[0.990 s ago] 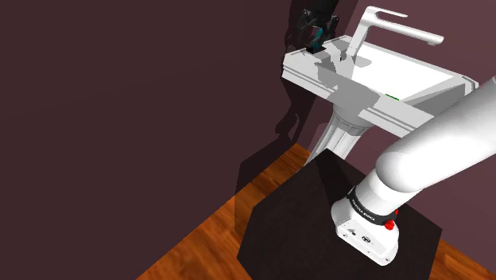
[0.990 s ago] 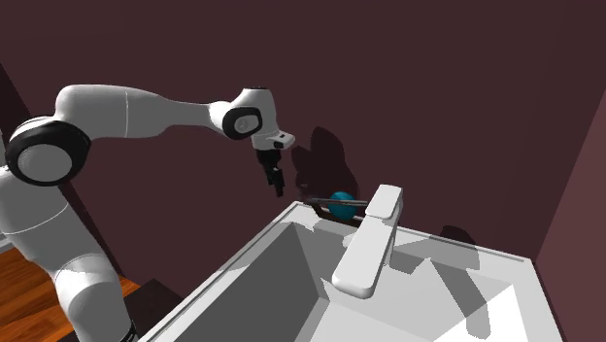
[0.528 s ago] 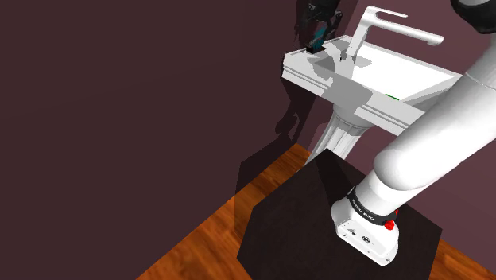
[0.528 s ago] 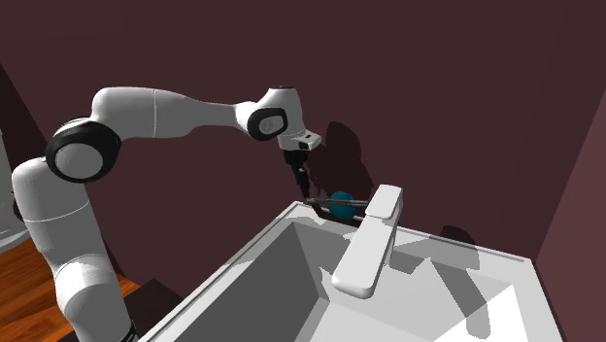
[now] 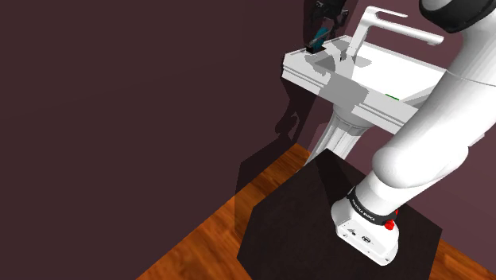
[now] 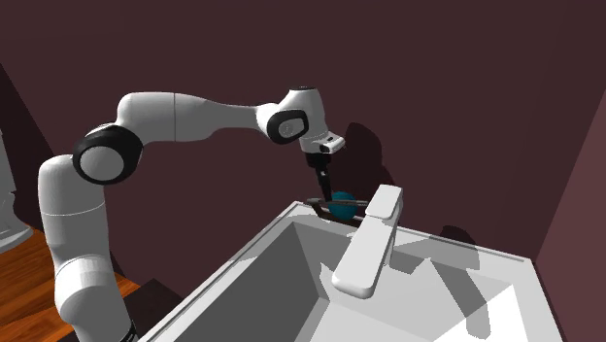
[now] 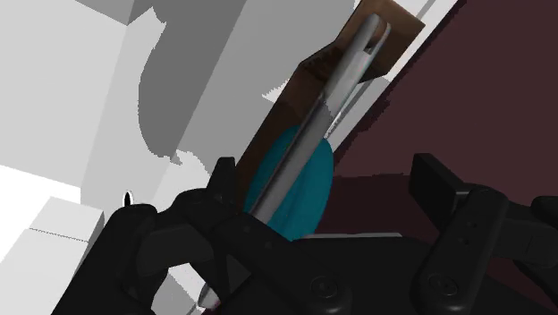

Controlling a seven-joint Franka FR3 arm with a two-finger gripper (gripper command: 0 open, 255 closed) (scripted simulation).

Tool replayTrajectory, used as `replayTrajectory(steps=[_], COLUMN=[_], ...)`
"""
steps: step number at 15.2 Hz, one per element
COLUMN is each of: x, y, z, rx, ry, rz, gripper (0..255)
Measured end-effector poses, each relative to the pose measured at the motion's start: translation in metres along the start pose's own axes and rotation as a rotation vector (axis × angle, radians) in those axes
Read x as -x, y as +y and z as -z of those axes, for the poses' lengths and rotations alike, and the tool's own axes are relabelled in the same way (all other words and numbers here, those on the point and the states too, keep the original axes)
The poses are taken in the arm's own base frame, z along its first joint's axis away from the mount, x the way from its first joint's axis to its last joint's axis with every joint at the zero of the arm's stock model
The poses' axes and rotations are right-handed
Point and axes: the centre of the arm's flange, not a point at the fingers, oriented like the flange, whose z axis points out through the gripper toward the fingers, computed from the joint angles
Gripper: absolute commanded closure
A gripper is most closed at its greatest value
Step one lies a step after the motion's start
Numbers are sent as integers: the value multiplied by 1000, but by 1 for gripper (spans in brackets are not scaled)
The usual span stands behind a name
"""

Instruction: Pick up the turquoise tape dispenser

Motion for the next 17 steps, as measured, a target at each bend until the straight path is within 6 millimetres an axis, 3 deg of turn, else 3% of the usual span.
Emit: replayTrajectory(steps=[6,7,17], x=[4,5,5], y=[3,4,4], z=[-30,-32,-33], rx=[0,0,-1], ry=[2,2,4], rz=[-4,-4,-5], gripper=[0,255,255])
